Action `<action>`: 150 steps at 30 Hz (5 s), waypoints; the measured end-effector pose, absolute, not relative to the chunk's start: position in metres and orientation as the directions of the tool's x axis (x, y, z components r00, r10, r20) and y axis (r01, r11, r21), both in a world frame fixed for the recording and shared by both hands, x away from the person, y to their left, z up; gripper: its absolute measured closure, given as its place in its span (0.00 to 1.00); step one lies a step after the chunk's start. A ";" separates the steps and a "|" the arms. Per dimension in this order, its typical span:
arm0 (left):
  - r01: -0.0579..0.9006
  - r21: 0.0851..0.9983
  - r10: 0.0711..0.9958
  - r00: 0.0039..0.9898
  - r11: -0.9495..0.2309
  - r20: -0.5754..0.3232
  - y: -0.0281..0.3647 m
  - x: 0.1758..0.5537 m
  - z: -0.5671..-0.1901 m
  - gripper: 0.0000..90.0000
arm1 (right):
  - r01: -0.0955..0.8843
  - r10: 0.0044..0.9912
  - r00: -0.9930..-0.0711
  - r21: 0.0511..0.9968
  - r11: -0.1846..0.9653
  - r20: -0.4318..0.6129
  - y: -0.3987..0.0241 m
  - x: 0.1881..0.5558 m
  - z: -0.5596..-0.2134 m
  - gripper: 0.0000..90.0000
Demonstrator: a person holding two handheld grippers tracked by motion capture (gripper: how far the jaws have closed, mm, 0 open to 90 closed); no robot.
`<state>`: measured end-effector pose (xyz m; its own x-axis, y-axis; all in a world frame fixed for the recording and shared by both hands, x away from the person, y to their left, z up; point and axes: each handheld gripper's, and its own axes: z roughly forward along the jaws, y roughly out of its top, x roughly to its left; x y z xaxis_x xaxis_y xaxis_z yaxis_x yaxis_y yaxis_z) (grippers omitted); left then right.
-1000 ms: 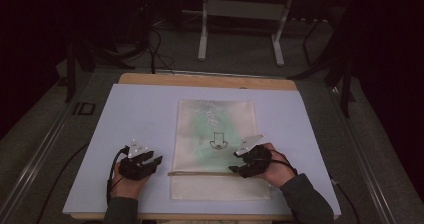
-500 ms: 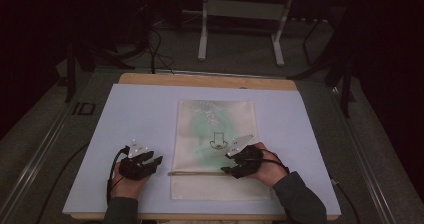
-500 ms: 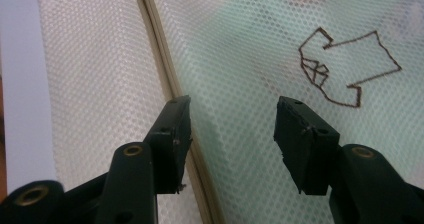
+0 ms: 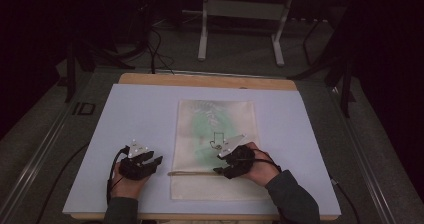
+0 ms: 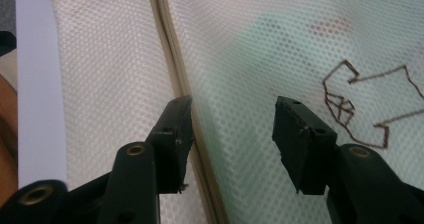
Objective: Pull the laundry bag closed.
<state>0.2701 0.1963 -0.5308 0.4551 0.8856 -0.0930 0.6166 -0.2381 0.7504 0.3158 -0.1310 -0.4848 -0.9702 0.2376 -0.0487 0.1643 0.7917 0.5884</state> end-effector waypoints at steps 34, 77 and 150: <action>0.615 0.751 0.886 0.454 -0.239 -0.090 0.196 0.270 -0.531 0.63 | 0.087 0.130 -0.991 0.585 0.807 -0.032 -0.075 0.310 -0.489 0.58; 0.613 0.757 0.892 0.442 -0.225 -0.092 0.200 0.269 -0.529 0.63 | 0.045 0.053 -0.999 0.573 0.818 0.003 0.000 0.310 -0.501 0.82; 0.615 0.755 0.890 0.447 -0.228 -0.095 0.200 0.268 -0.529 0.62 | 0.109 0.094 -0.994 0.581 0.807 0.056 -0.016 0.314 -0.510 0.86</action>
<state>0.2684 0.2003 -0.5289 0.4467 0.8896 -0.0951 0.6146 -0.2278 0.7552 0.3138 -0.0158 -0.5095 -0.9940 0.0944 0.0556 0.1091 0.8065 0.5810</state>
